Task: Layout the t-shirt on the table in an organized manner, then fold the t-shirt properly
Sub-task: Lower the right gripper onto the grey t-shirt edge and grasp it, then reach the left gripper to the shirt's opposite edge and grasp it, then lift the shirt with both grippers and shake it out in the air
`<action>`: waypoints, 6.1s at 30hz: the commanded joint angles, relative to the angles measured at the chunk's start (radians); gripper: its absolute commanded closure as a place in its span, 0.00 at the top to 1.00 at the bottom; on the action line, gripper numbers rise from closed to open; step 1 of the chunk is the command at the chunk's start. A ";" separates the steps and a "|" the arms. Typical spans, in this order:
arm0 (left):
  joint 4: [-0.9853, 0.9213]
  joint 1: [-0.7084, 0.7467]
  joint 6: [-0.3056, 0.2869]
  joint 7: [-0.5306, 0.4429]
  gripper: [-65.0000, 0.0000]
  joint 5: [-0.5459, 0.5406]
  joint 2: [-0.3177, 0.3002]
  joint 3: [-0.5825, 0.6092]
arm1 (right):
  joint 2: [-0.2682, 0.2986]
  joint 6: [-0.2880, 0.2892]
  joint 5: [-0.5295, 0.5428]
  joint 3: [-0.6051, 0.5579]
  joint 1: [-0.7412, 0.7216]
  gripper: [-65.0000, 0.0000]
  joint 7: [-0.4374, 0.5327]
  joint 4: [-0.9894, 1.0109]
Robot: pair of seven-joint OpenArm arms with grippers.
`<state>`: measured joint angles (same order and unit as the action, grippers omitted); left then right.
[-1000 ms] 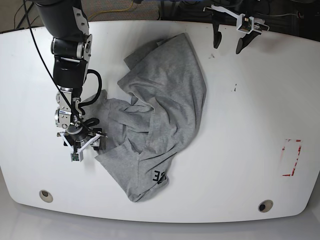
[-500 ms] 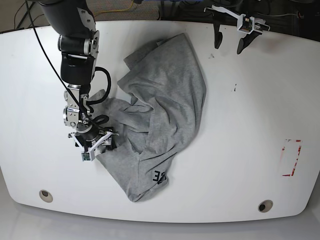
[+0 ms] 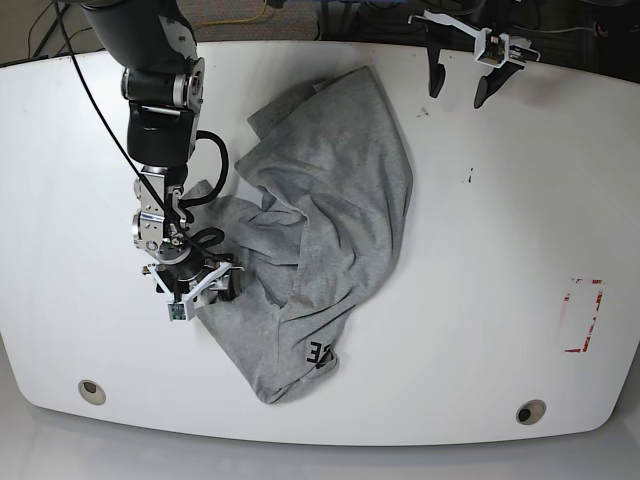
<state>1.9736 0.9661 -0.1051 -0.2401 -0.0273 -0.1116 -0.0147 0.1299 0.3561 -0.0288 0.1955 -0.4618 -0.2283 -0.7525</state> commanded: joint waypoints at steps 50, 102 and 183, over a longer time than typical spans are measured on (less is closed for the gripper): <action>0.016 -0.313 -0.227 0.646 0.57 -0.346 0.003 -0.018 | -0.065 0.010 -0.006 -0.003 0.271 0.00 -0.302 -0.724; -0.308 -0.556 -0.236 0.971 0.12 -0.346 -0.001 0.289 | -0.114 0.014 0.000 -0.004 0.361 0.00 -0.425 -1.031; -0.297 -1.307 -0.238 0.970 0.00 -1.169 -0.853 -0.279 | 0.047 0.016 -0.009 -0.006 -0.320 0.00 -0.601 -0.944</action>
<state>1.7016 -0.2848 -0.3569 0.7666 -1.1767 -0.9195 -0.2790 0.1566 0.3775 -0.0357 0.1871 -0.7158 -0.8524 -1.6943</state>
